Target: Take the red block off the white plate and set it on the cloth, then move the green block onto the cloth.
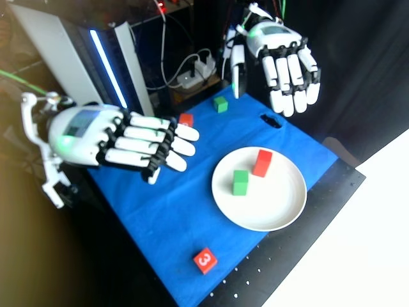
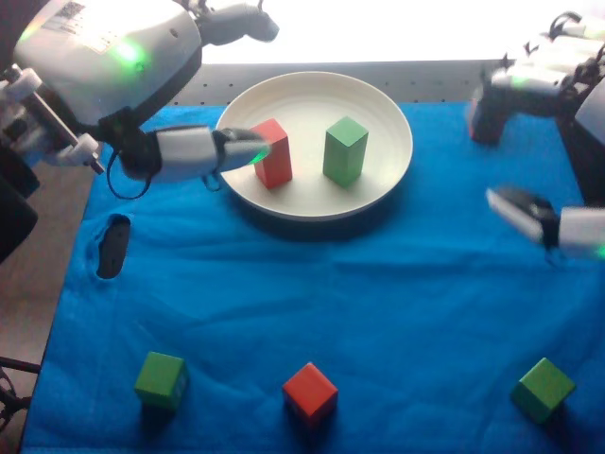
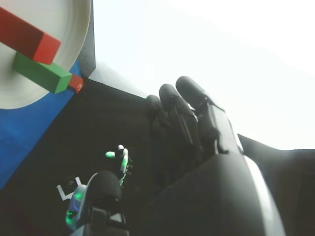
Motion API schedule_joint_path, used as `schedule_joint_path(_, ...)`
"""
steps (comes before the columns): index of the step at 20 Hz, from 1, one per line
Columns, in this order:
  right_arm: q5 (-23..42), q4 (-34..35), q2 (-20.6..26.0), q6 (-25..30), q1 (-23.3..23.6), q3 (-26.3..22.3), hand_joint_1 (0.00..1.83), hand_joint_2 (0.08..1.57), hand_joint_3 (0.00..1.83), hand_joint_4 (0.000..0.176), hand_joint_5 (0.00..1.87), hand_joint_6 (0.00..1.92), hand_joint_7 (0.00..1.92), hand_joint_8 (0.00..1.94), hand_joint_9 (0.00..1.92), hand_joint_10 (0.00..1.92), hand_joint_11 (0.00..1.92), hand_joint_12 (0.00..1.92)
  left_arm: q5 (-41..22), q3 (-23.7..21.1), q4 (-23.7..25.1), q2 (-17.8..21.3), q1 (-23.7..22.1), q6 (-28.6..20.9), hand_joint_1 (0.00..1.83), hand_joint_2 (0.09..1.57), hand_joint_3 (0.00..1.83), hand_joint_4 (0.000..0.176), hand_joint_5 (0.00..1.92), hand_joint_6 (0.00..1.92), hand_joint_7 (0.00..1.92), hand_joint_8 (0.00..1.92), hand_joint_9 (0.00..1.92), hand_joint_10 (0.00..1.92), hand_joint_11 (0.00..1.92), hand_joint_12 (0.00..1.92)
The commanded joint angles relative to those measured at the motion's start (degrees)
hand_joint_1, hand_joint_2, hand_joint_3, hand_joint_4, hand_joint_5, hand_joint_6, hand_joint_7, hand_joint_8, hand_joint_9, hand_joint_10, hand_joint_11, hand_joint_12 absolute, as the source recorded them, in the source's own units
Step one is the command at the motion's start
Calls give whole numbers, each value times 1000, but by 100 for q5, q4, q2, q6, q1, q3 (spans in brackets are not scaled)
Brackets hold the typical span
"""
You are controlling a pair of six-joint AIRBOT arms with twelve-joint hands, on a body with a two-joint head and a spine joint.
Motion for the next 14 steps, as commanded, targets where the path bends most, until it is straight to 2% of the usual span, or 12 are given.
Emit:
schedule_joint_path(1,-714,-197,-6,1,76,-1,991,791,355,0,584,865,545,989,442,1267,279,1764,-673,29,79,23,-74,15,705,1055,1,57,529,101,520,29,355,324,0,1270)
schedule_joint_path(2,-722,-197,-9,1,77,1,1001,801,316,0,581,892,540,1004,443,1261,274,1750,-671,28,79,21,-70,15,683,1064,0,42,548,61,518,10,379,243,0,1239)
schedule_joint_path(3,-729,-197,-9,1,78,3,979,829,286,0,583,893,541,971,443,1217,263,1729,-672,27,79,21,-65,15,706,1059,0,35,568,38,523,4,409,187,0,1224)
schedule_joint_path(5,-736,-197,-10,1,78,6,982,835,248,0,604,895,571,949,472,1199,295,1719,-657,47,65,8,-65,15,712,1050,0,52,581,26,540,6,454,169,9,1319)
schedule_joint_path(6,-736,-197,-14,1,78,7,943,855,253,0,586,891,557,940,454,1192,276,1718,-617,85,32,-20,-69,14,733,1054,0,40,580,20,548,6,472,166,31,1319)
schedule_joint_path(7,-736,-197,-17,1,78,11,914,861,255,0,591,897,569,944,471,1202,296,1726,-569,132,-1,-49,-72,14,725,1060,2,47,570,14,531,1,455,155,5,1329)
schedule_joint_path(9,-735,-197,-19,1,78,17,931,859,246,0,564,933,559,969,467,1227,299,1726,-343,298,-63,-171,-120,11,759,1061,1,33,547,4,519,1,469,169,0,1405)
schedule_joint_path(10,-735,-197,-24,1,78,23,915,865,242,0,543,941,557,962,480,1202,305,1699,-158,410,-84,-252,-215,10,778,1061,0,22,530,0,522,0,449,270,0,1455)
schedule_joint_path(11,-735,-197,-30,1,78,27,905,874,232,0,530,933,550,940,472,1175,282,1687,38,523,-90,-335,-320,1,803,1056,1,16,534,2,546,5,399,477,15,1517)
schedule_joint_path(12,-735,-197,-44,1,77,37,931,864,222,0,533,930,561,940,480,1176,284,1689,302,694,-90,-466,-445,-49,821,1041,0,42,526,2,557,6,305,725,3,1611)
schedule_joint_path(13,-733,-197,-57,1,77,47,926,873,215,0,530,910,550,940,466,1182,275,1702,454,810,-90,-554,-506,-96,828,1025,0,64,523,1,565,9,252,873,6,1681)
schedule_joint_path(14,-733,-197,-79,1,77,64,964,862,207,0,540,909,561,948,474,1192,281,1709,650,929,-88,-647,-604,-114,858,1002,0,64,527,2,589,19,239,1001,38,1743)
